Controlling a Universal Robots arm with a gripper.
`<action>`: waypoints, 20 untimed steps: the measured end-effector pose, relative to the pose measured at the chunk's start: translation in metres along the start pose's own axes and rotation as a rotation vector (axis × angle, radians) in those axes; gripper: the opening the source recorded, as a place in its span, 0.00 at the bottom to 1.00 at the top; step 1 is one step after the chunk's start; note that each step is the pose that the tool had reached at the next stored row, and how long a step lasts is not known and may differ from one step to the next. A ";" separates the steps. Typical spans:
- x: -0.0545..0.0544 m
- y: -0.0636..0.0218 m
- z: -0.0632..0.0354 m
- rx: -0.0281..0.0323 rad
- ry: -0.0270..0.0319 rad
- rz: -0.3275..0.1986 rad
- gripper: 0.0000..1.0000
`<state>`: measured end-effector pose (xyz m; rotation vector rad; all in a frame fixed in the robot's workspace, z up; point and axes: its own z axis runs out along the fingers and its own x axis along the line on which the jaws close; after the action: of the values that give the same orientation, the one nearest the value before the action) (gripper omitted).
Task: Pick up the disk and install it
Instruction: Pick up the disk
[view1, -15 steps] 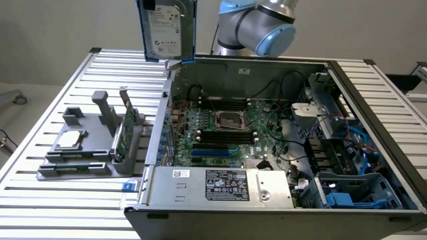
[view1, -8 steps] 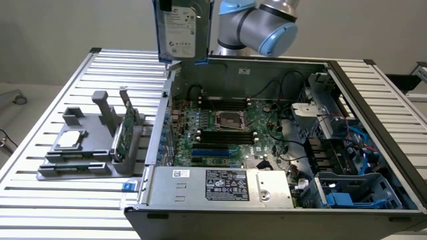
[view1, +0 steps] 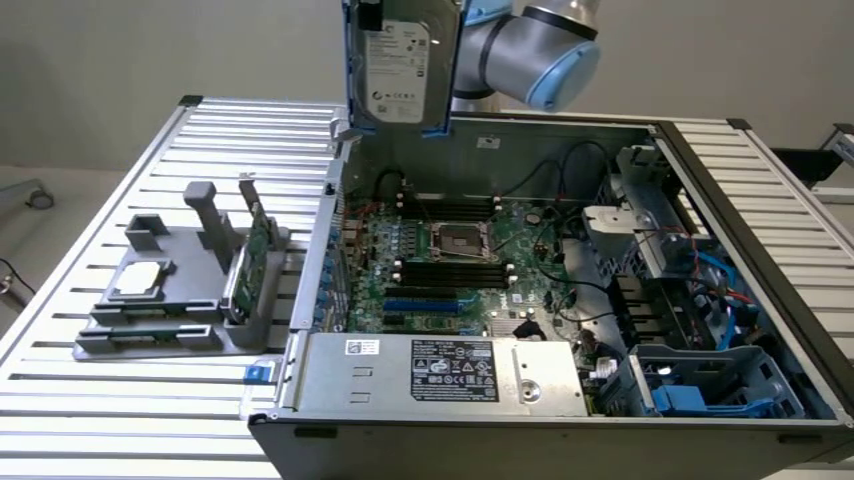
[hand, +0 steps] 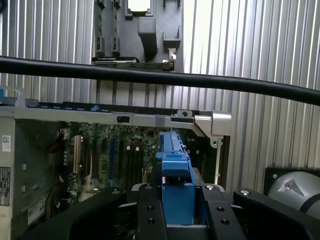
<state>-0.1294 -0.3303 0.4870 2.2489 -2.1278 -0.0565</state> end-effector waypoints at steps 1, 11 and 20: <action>0.002 -0.0044 0.0000 0.0000 0.0000 0.000 0.33; 0.021 -0.0491 0.0013 0.0000 0.0000 0.000 0.33; 0.038 -0.0891 0.0024 -0.0001 0.0001 0.000 0.33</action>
<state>-0.0386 -0.3629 0.4796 2.2488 -2.1277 -0.0564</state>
